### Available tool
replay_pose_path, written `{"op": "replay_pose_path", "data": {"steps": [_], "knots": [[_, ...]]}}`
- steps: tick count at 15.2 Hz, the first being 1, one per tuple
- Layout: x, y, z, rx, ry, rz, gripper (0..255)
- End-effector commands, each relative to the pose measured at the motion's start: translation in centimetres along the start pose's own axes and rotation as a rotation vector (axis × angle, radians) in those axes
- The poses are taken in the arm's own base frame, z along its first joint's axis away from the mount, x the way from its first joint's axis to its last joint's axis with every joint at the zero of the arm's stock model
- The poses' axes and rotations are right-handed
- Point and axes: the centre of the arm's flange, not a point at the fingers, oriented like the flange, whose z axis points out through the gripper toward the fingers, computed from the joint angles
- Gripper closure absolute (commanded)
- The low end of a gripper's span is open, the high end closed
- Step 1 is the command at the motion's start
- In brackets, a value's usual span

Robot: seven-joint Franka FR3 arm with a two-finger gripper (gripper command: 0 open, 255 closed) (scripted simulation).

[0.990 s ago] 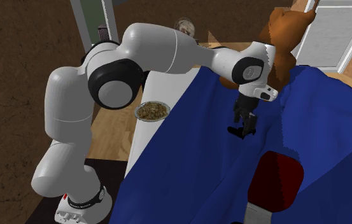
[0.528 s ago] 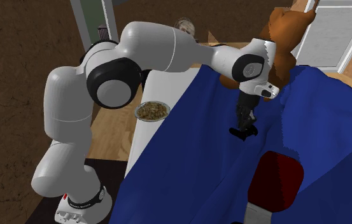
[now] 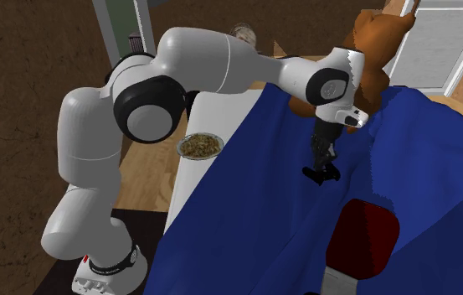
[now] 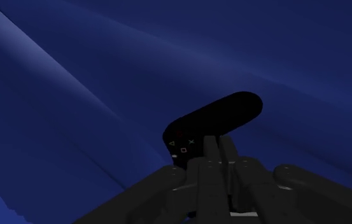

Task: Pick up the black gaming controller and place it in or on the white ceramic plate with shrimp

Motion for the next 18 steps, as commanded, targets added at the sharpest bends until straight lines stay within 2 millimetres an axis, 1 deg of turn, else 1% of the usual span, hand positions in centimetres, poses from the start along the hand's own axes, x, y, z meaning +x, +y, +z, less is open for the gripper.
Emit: {"op": "replay_pose_path", "data": {"steps": [1,2,3,5,6,13,14,18], "knots": [[-0.1,-0.1,-0.4,0.000,-0.014,-0.003,255],[-0.1,0.0,-0.2,0.000,-0.007,-0.002,255],[-0.1,0.0,-0.2,0.000,-0.007,-0.002,0],[2.3,0.3,-1.3,-0.028,-0.014,-0.128,0],[2.9,0.3,-1.5,-0.034,-0.016,-0.157,0],[2.8,0.4,2.2,-0.034,-0.016,-0.157,0],[2.8,0.5,2.5,-0.034,-0.016,-0.157,0],[2.8,0.5,2.5,-0.034,-0.016,-0.157,0]]}}
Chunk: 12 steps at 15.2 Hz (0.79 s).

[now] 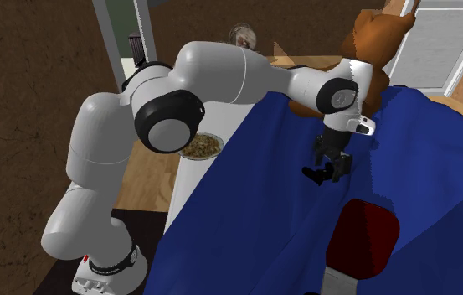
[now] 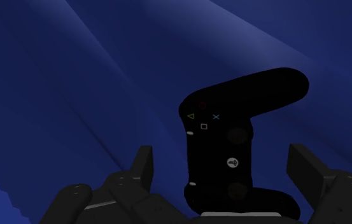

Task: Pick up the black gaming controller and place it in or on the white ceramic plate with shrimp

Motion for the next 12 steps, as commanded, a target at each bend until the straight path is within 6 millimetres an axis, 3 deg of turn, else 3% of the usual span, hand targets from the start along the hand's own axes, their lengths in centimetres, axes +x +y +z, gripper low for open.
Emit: {"op": "replay_pose_path", "data": {"steps": [1,3,4,12], "knots": [[0.00,-0.01,0.02,0.000,0.000,0.000,0],[0.00,-0.01,0.01,0.000,0.000,0.000,0],[0.00,-0.01,0.01,0.000,0.000,0.000,255],[0.00,-0.01,0.01,0.000,0.000,0.000,255]]}}
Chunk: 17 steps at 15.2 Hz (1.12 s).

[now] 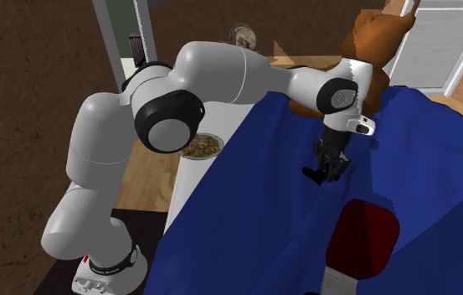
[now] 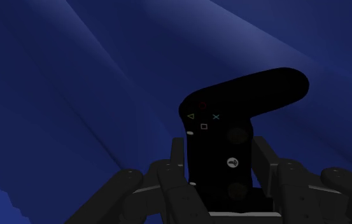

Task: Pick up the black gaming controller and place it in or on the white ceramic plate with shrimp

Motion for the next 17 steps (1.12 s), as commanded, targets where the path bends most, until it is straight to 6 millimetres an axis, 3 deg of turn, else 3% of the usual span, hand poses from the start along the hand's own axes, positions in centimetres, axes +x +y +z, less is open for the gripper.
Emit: {"op": "replay_pose_path", "data": {"steps": [1,17], "knots": [[0.0,0.0,0.0,0.000,0.000,0.000,255],[-0.6,0.9,-8.3,0.000,0.000,0.000,255]]}}
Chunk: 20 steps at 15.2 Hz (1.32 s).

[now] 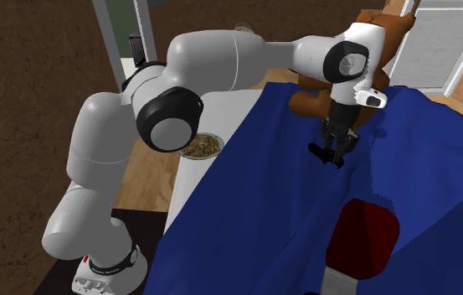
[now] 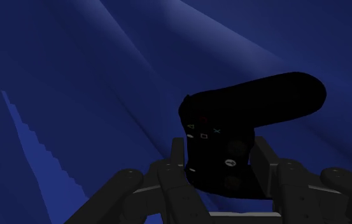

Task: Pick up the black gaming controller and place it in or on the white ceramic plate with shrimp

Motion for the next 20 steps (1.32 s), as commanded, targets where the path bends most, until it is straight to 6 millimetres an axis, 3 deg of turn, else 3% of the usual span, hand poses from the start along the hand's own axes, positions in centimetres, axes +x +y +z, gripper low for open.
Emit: {"op": "replay_pose_path", "data": {"steps": [1,2,20], "knots": [[-0.1,0.1,-1.1,0.000,0.000,0.000,255],[-0.1,0.1,-1.5,0.000,0.000,0.000,255],[-19.0,-14.3,-2.7,0.000,0.000,0.000,255]]}}
